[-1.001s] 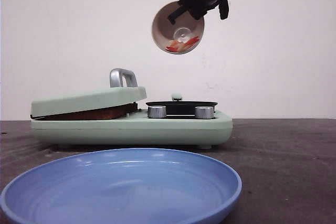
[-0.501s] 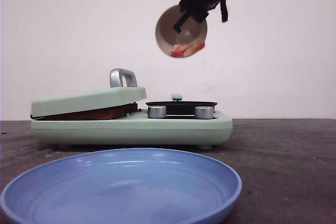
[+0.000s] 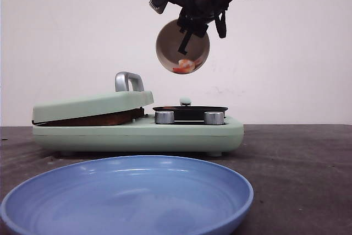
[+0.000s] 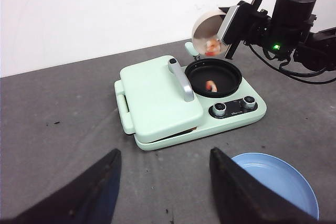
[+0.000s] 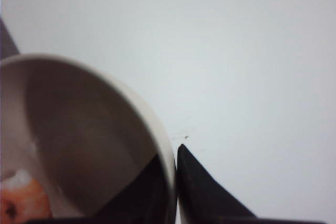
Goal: Make breakfast with bread and shrimp
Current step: 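Tilt the bowl with the right gripper to pour shrimp into the pan, then carry the empty bowl back and set it down with the right gripper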
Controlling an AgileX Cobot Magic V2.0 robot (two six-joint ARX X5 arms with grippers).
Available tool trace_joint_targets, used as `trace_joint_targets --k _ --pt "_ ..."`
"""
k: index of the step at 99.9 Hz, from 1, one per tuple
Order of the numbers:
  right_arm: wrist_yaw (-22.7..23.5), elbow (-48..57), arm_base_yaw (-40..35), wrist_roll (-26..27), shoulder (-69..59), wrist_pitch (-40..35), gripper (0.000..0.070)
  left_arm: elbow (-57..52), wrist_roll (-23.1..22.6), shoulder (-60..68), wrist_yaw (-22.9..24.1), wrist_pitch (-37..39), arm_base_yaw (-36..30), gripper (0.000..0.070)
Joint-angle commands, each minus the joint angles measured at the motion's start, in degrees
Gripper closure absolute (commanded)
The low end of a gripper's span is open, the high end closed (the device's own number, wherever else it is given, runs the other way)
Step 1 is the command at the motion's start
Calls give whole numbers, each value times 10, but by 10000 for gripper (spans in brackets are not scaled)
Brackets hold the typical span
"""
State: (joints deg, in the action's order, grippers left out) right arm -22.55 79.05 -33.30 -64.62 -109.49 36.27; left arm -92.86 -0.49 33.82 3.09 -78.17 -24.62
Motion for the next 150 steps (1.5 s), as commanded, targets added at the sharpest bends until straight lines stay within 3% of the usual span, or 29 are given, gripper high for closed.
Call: trace_joint_targets --k 1,27,47,55,63,80,93,99,104,115,136,142,150 --pt "0 21 -4 -59 -7 12 700 -9 0 4 2 5 -3 442" --pt "-2 35 -4 -106 -7 44 700 -9 0 4 2 2 -7 442" --pt "-3 67 -4 -89 -7 43 700 -9 0 4 2 0 -7 442" --pt "-25 79 -4 -15 -6 23 700 -9 0 4 2 1 -7 442" --pt "-62 101 -1 78 -2 -61 700 -9 0 4 2 2 -6 442" --pt "-71 156 42 382 24 -332 700 -9 1 4 2 17 -6 442" --pt "9 166 110 644 59 -533 700 -9 1 4 1 32 -6 442" --pt "70 166 146 720 68 -622 700 -9 1 4 1 34 -6 442" --pt "110 165 174 745 70 -684 700 -9 1 4 1 35 -6 442" --pt "157 148 220 745 70 -764 700 -8 1 4 2 42 -6 442" --pt "332 57 288 750 74 -785 700 -7 11 4 2 46 -6 442" --pt "344 27 295 750 74 -786 700 -7 16 4 2 46 -6 442" --pt "325 -13 298 750 74 -780 700 -7 17 4 2 48 -6 442"
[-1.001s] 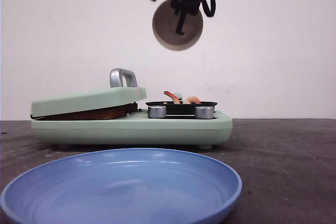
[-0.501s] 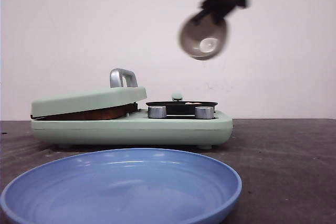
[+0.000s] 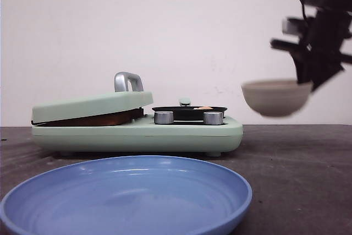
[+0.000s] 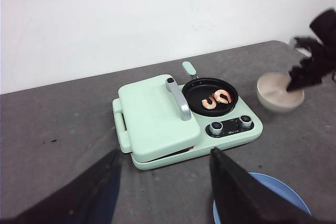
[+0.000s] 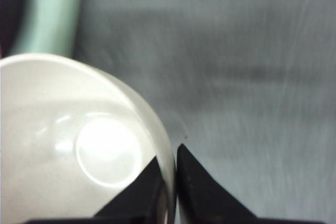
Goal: Make breakfast with bread and shrimp
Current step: 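Carry the empty bowl back and set it down with the right gripper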
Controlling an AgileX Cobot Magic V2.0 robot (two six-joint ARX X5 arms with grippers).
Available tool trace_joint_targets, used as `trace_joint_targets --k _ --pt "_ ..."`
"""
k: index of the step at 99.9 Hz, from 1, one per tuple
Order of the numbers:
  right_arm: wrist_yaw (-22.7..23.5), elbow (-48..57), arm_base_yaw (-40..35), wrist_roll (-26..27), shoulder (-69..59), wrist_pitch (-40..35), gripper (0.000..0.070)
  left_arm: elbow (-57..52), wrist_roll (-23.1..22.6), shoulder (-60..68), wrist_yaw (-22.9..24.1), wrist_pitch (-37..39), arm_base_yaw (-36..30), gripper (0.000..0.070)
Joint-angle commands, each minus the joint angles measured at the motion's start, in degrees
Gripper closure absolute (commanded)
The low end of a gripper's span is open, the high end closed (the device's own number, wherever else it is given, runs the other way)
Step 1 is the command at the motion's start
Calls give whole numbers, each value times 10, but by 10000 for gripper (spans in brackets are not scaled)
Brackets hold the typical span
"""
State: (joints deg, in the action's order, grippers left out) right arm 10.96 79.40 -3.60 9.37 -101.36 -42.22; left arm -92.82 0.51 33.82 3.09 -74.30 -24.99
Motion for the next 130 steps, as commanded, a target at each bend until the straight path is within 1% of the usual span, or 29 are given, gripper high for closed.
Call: trace_joint_targets --k 1,21,27,38,53,66,75,92,98,101,104,113,115,117,120,130 --pt "-11 -20 1 10 -7 5 700 -8 7 4 2 10 -3 442" --pt "-9 -101 1 12 3 50 700 -8 41 4 2 29 -3 442" --pt "-16 -117 0 12 5 54 700 -8 47 4 2 31 -3 442" --pt "-51 -137 2 12 5 58 700 -8 47 4 2 34 -3 442" --pt "-56 -145 18 13 10 58 700 -8 48 4 2 34 -3 442" --pt "-71 -145 30 21 36 66 700 -8 49 4 1 31 -3 442" --pt "-62 -145 32 22 57 70 700 -8 49 4 1 30 -3 442" --pt "-4 -145 30 17 55 45 700 -7 49 4 1 32 -3 441" --pt "-3 -145 27 17 54 39 697 -7 47 4 1 32 -3 442" --pt "-6 -145 26 17 54 36 665 -7 46 4 1 32 -3 441" --pt "-8 -145 25 18 54 36 595 -7 45 4 1 32 -3 441" --pt "-9 -145 25 22 54 38 273 -5 35 4 1 31 -3 441" --pt "-9 -145 25 22 54 40 214 -5 33 4 1 31 -3 441" --pt "-9 -144 25 22 55 39 172 -4 32 4 1 31 -3 442" --pt "-8 -144 26 21 59 38 137 -4 32 4 1 31 -3 442" --pt "21 -141 31 11 97 40 145 2 37 4 2 35 -3 443"
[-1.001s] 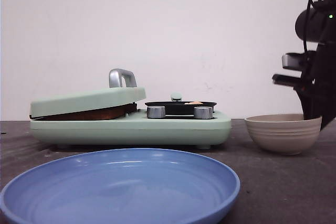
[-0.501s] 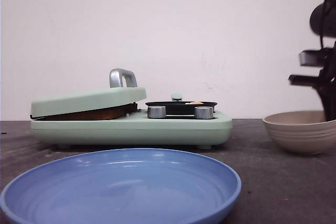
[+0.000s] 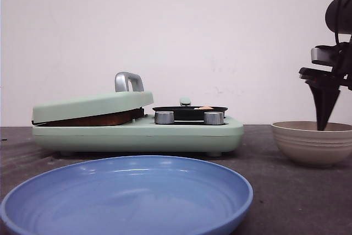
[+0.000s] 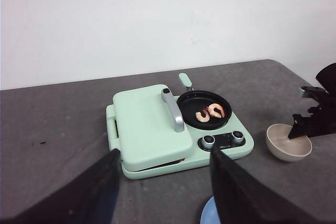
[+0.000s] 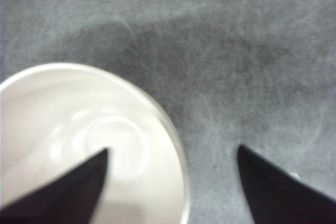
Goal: Make breakfast with bread and shrimp
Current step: 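Carry the empty bowl back and set it down with the right gripper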
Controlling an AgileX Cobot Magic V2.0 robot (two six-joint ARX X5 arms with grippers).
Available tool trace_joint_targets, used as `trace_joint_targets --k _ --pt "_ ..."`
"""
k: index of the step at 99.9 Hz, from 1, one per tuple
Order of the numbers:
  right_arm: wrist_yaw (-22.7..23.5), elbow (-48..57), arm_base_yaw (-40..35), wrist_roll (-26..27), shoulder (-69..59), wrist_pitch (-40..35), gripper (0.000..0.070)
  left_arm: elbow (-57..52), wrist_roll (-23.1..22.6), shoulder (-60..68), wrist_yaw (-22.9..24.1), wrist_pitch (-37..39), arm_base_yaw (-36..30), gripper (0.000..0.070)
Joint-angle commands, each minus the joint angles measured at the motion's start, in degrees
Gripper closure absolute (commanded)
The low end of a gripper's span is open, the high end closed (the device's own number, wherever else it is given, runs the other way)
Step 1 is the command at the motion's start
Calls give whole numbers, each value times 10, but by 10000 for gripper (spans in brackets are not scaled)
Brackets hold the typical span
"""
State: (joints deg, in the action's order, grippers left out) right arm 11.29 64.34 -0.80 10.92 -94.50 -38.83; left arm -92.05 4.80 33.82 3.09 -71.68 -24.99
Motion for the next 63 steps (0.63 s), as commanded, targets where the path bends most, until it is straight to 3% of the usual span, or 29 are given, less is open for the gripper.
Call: trace_joint_targets --k 1,7,18,33,46,63 --pt "22 9 3 -4 35 9 153 -4 -6 4 2 10 -3 443" --pt "52 9 3 -4 85 29 266 6 -7 4 2 15 -3 452" --pt "71 9 -8 -10 215 75 700 48 -7 -5 2 41 -3 527" --pt "43 6 -54 -84 400 136 698 152 8 -51 2 113 -3 700" --pt "27 -6 -91 -128 532 158 699 264 24 -109 2 194 -3 700" --pt "5 -61 -99 -120 659 163 699 383 52 -165 35 268 -2 700"
